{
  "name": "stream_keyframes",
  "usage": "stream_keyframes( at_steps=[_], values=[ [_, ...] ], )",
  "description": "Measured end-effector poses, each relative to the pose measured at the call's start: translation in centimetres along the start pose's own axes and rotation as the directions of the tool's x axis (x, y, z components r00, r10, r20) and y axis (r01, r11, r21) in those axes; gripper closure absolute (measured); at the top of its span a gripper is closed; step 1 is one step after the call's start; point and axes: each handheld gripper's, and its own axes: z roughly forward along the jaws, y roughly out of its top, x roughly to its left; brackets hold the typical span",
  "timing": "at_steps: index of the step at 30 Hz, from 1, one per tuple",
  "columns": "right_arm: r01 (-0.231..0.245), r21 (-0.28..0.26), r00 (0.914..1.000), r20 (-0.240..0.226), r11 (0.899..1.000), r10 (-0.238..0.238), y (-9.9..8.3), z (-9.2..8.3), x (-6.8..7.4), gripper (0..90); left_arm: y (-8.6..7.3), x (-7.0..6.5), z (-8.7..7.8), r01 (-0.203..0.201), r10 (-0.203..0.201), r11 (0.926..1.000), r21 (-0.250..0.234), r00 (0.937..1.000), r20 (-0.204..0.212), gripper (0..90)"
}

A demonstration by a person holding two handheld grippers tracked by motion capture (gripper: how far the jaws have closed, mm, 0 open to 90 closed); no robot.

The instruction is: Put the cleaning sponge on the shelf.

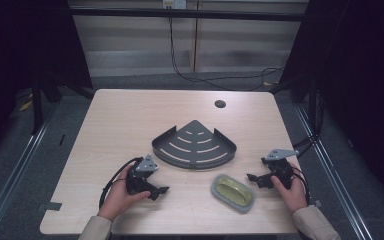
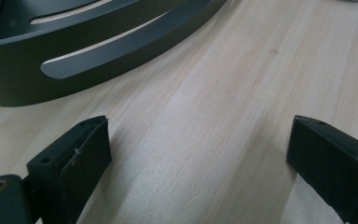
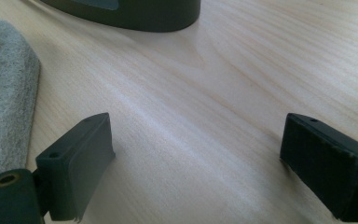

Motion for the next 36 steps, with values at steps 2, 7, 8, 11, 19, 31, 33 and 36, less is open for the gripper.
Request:
stream_keyframes(
  at_steps=[2,7,8,11,19,31,33,36],
  values=[
    [0.000,-0.001,1.0000,0.000,1.000,0.000,0.0,0.0,0.0,8.9,0.0,0.0,0.0,0.002,-0.002,1.0000,-0.001,1.0000,0.005,4.5],
    [-0.005,0.000,1.0000,0.002,1.000,0.005,0.0,0.0,0.0,9.0,0.0,0.0,0.1,-0.005,0.005,1.0000,0.004,1.0000,0.008,3.3],
    [-0.010,0.004,0.9999,0.007,1.000,0.010,0.0,0.0,0.1,9.1,0.0,0.0,0.1,-0.005,0.005,1.0000,0.004,1.0000,0.008,3.3],
    [-0.057,0.138,0.9984,0.011,0.989,0.056,1.5,-0.7,0.3,19.5,0.1,0.0,0.1,-0.008,0.008,1.0000,0.005,0.9999,0.008,2.8],
    [-0.148,0.179,0.9837,-0.074,0.973,0.163,4.2,-3.3,-0.2,29.8,0.1,0.0,0.1,-0.008,0.008,1.0000,0.005,0.9999,0.009,2.7],
    [-0.026,0.315,0.9964,-0.069,0.949,0.050,7.8,-3.5,2.6,29.8,0.2,-0.1,0.3,-0.008,0.008,0.9999,0.013,0.9999,0.011,0.3],
    [-0.009,0.337,0.9965,-0.076,0.941,0.037,8.3,-3.5,3.0,29.9,0.3,0.0,0.3,-0.008,0.008,0.9998,0.019,1.0000,0.004,0.0],
    [0.022,0.364,0.9970,-0.077,0.931,0.007,9.0,-3.6,3.5,30.6,0.3,0.0,0.3,-0.008,0.008,0.9998,0.018,1.0000,0.003,0.0]
  ],
)
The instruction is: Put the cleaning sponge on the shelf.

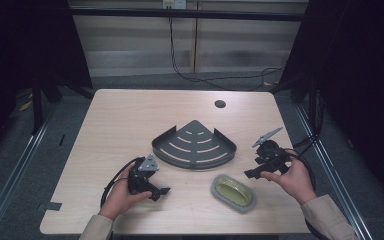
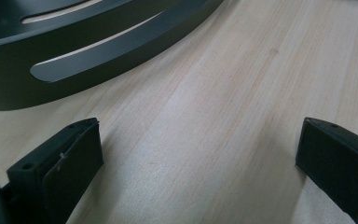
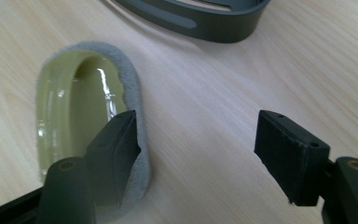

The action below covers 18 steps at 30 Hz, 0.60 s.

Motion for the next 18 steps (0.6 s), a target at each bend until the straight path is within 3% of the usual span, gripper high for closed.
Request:
stream_keyframes(
  at_steps=[12,18],
  values=[
    [0.081,0.096,0.9966,-0.022,0.992,-0.079,1.7,-0.7,2.2,38.1,0.0,0.0,0.0,0.004,-0.004,1.0000,-0.001,1.0000,0.000,0.0],
    [0.113,0.107,0.9928,-0.052,0.988,-0.108,2.3,-1.1,3.6,39.8,0.0,0.0,0.0,0.002,-0.002,1.0000,-0.002,1.0000,0.001,0.0]
  ],
)
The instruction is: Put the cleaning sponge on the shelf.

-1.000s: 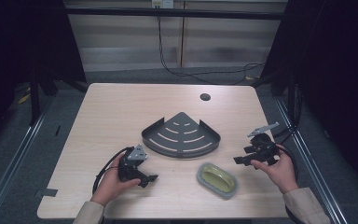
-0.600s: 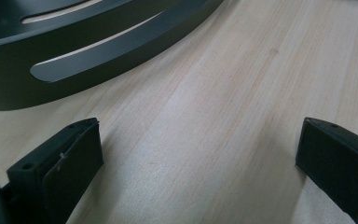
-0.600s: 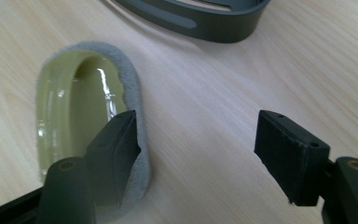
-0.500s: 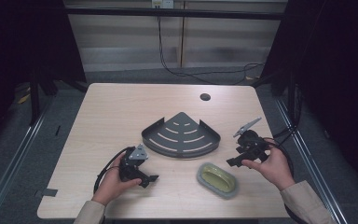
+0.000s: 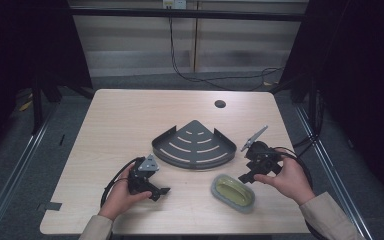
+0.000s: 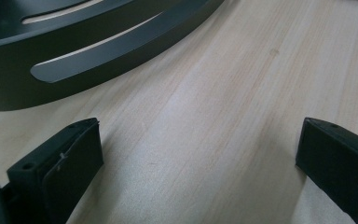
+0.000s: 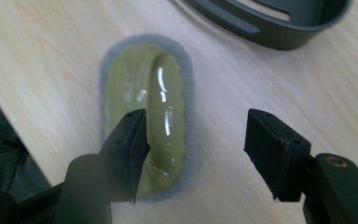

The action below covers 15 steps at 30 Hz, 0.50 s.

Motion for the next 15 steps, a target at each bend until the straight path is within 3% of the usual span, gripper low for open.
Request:
stream_keyframes(
  at_steps=[9,15],
  values=[
    [0.089,0.082,0.9952,-0.049,0.993,-0.085,0.9,1.1,2.1,44.3,0.0,0.0,0.0,0.000,0.000,1.0000,-0.001,1.0000,0.001,0.0],
    [0.093,0.118,0.9936,-0.074,0.989,-0.085,1.0,2.3,2.3,48.4,0.0,0.0,0.0,-0.003,0.003,1.0000,0.000,1.0000,0.002,0.0]
  ],
)
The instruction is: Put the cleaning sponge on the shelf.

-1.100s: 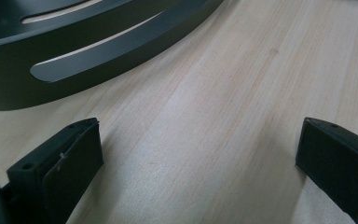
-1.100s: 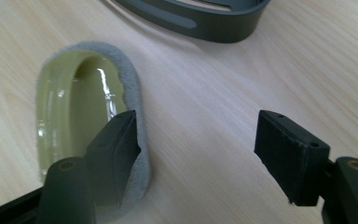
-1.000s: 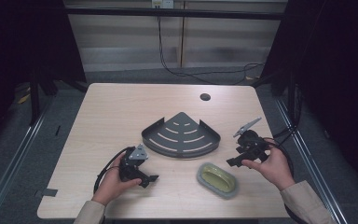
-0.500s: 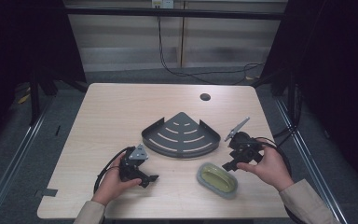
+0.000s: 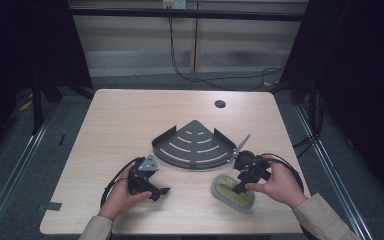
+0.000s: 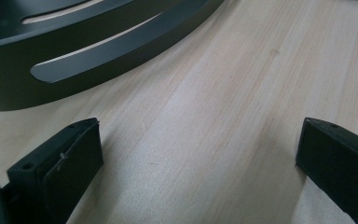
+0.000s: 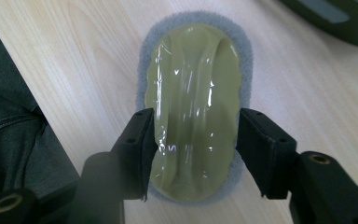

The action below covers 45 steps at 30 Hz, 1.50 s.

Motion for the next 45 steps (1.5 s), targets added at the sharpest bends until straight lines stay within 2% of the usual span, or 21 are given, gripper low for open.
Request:
stream_keyframes(
  at_steps=[3,5,6,7,12,21,45],
  values=[
    [0.010,0.031,0.9999,-0.004,0.999,-0.010,-0.1,0.8,-0.1,53.6,0.0,0.0,0.0,0.003,-0.003,1.0000,0.000,1.0000,-0.001,0.0],
    [0.021,0.047,0.9997,0.008,0.999,-0.021,-0.1,1.1,0.1,65.0,0.0,0.0,0.0,0.000,0.000,1.0000,0.000,1.0000,0.000,0.0],
    [0.023,0.055,0.9997,-0.006,0.998,-0.023,-0.1,1.2,0.2,69.8,0.0,0.0,0.0,0.003,-0.003,1.0000,0.000,1.0000,-0.001,0.0],
    [0.030,0.060,0.9995,-0.008,0.998,-0.029,0.0,1.2,0.2,70.4,0.0,0.0,0.0,0.003,-0.003,1.0000,0.000,1.0000,-0.001,0.0],
    [0.052,0.077,0.9986,0.003,0.996,-0.052,0.4,0.7,0.2,71.0,0.0,0.0,0.0,0.003,-0.003,1.0000,0.000,1.0000,-0.001,0.0],
    [0.041,0.061,0.9988,0.024,0.997,-0.042,1.4,-1.5,-0.5,71.2,0.0,0.0,0.0,0.002,-0.002,1.0000,-0.001,1.0000,-0.001,0.0],
    [0.032,0.018,0.9980,0.054,0.999,-0.033,4.0,-4.9,-2.4,71.1,0.0,0.0,0.0,0.001,-0.001,1.0000,-0.004,1.0000,-0.002,0.0]
  ],
)
